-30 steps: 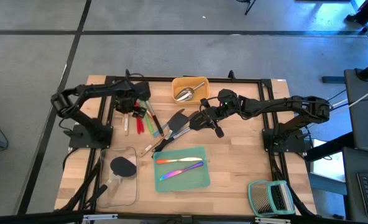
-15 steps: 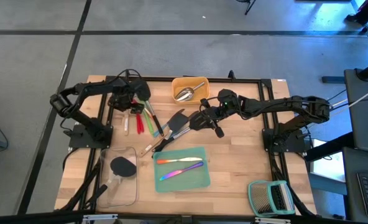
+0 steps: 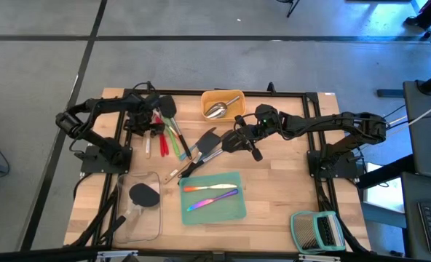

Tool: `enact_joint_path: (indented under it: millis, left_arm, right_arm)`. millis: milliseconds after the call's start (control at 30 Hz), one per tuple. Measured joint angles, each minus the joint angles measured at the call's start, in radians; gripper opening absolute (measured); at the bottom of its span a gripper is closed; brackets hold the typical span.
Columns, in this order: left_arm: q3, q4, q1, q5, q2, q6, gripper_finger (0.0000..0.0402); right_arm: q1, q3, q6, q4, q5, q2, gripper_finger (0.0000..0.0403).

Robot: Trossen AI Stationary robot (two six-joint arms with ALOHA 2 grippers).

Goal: Pick & Place Kitchen Items
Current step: Put the left wooden spatula into the transparent bin

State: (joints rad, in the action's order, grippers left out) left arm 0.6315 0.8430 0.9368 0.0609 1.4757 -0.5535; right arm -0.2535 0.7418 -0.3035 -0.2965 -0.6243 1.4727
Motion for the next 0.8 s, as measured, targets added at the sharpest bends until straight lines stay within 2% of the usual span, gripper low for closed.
enact_joint_path:
  millis: [167,367,600,800]
  left_arm:
    - [-0.002,0.001,0.000,-0.020,0.002,0.014,0.0188]
    - [-0.003,0.014,0.001,-0.036,0.002,0.038,0.0078]
    - [0.002,0.019,-0.001,-0.036,-0.040,0.059,0.0078]
    - [0.014,0.042,-0.004,-0.029,-0.169,0.042,0.0078]
  right_arm:
    - [0.000,0.000,0.000,-0.002,0.000,0.000,0.0119]
    - [0.001,0.000,0.005,-0.002,0.000,0.000,0.0119]
    - [0.001,0.000,0.005,0.001,0.000,0.000,0.0119]
    - [0.001,0.000,0.008,0.001,0.001,0.000,0.0119]
